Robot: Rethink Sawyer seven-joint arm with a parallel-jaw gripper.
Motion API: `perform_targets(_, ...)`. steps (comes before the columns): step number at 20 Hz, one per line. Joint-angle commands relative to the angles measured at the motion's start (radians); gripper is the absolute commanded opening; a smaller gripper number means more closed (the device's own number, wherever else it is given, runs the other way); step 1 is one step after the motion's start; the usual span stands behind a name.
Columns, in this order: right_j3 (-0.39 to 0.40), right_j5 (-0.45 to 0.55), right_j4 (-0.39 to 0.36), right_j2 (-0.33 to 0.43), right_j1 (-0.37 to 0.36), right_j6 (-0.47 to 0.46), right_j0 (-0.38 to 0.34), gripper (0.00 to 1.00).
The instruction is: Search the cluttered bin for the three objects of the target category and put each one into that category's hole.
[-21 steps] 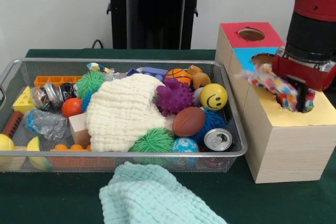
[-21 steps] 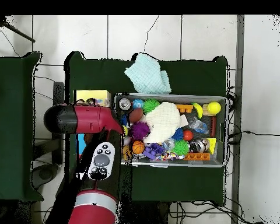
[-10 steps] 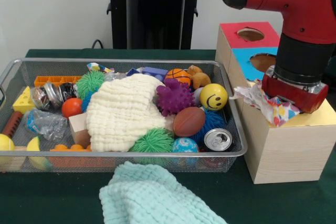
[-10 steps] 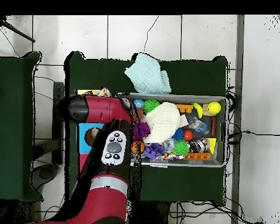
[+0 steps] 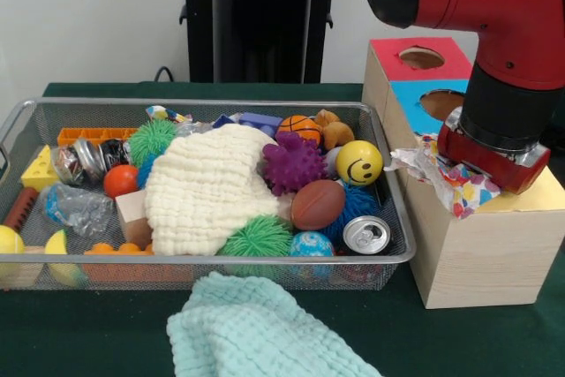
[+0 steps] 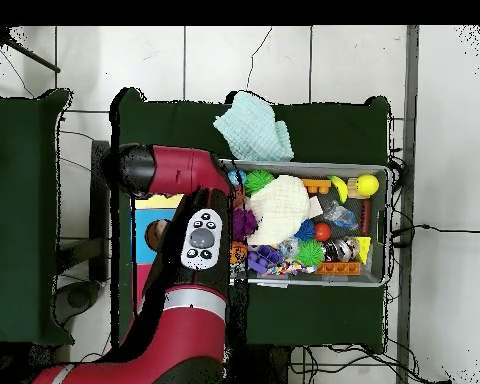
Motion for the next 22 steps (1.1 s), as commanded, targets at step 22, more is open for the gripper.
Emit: perform_targets(22,-0.052,0.081,-0.128,0.065,0.02,-0.084,-0.092,0.0)
